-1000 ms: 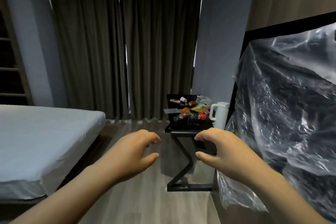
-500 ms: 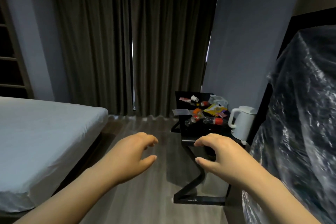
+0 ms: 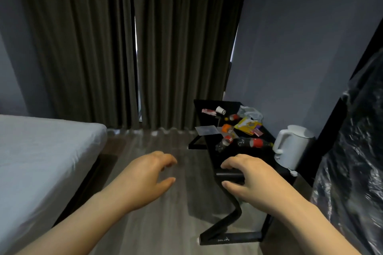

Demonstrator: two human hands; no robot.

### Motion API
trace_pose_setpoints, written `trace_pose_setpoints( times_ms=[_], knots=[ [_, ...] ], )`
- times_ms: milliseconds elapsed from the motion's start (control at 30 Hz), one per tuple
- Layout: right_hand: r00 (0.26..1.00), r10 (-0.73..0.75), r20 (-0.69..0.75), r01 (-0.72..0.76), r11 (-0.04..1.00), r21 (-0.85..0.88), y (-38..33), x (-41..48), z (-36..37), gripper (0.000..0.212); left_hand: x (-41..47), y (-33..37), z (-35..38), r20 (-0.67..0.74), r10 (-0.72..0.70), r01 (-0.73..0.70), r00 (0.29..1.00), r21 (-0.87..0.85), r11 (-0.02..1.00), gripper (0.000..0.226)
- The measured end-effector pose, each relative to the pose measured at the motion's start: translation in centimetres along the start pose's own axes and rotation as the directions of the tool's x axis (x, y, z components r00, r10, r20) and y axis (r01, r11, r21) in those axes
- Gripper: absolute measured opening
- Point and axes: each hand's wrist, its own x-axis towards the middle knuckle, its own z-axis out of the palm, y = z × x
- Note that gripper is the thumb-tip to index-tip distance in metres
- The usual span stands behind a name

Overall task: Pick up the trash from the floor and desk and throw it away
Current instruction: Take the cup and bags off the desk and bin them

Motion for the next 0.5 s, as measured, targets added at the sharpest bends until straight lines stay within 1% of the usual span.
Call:
trace_pose_setpoints(
  times_ms=[233, 500],
  knots=[
    [0.999, 0.028, 0.025, -0.028, 0.999, 0.024, 3.3, 8.6, 2.9, 0.039, 8.2, -4.8, 2.7, 0.037, 0.025, -0.025, 0.999, 0.006, 1.0, 0.04],
    [0.998, 0.067, 0.0, -0.067, 0.993, 0.099, 11.3, 21.0, 5.2, 0.042, 22.2, -10.1, 5.1, 0.072, 0.022, -0.027, 0.997, 0.07, 0.997, 0.041]
  ],
)
